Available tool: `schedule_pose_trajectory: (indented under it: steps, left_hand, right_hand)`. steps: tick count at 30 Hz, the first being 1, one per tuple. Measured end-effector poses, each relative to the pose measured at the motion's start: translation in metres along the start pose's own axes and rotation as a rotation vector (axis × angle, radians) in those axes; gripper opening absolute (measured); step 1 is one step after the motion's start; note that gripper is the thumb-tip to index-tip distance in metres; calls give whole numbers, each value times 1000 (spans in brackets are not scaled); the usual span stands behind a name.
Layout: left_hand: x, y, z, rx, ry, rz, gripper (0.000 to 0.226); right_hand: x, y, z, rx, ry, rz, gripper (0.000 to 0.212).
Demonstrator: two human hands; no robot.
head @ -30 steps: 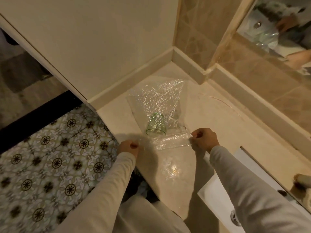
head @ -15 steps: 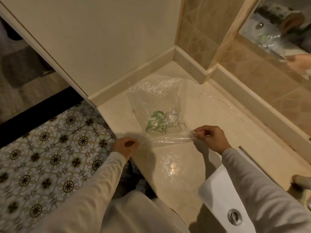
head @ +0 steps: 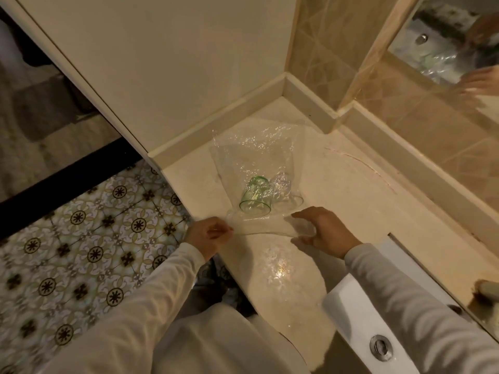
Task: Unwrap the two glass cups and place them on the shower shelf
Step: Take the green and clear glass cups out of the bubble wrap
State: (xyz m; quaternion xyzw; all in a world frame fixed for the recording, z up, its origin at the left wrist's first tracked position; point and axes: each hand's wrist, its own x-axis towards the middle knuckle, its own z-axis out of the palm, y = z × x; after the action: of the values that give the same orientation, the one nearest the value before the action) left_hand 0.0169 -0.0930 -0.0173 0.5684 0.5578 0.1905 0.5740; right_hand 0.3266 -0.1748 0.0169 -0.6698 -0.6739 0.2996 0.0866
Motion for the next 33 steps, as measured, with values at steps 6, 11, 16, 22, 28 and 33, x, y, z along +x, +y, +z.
schedule_pose_trajectory:
  steps: [6,11,16,22,28,33]
  left_hand:
    - [-12,-4,3,27,18,-4,13]
    - [-15,-1,8,888,-65,22,31]
    - [8,21,55,1113,-156,265,35]
    - [30,25,104,1334,-289,367,54]
    - [44,30,116,1286,-371,196,47]
    - [46,30,116,1313,-410,263,33]
  right_hand:
    - [-12,-34,36,0,274,-158,31]
    - [-34,-21,69,-86,193,-45,22]
    - [-42,-42,82,579,303,711,16]
    - [-31,-59,82,1020,586,1109,40]
    - [-11,-52,68,1260,766,1214,54]
    - [-8,-39,62,1109,775,1195,18]
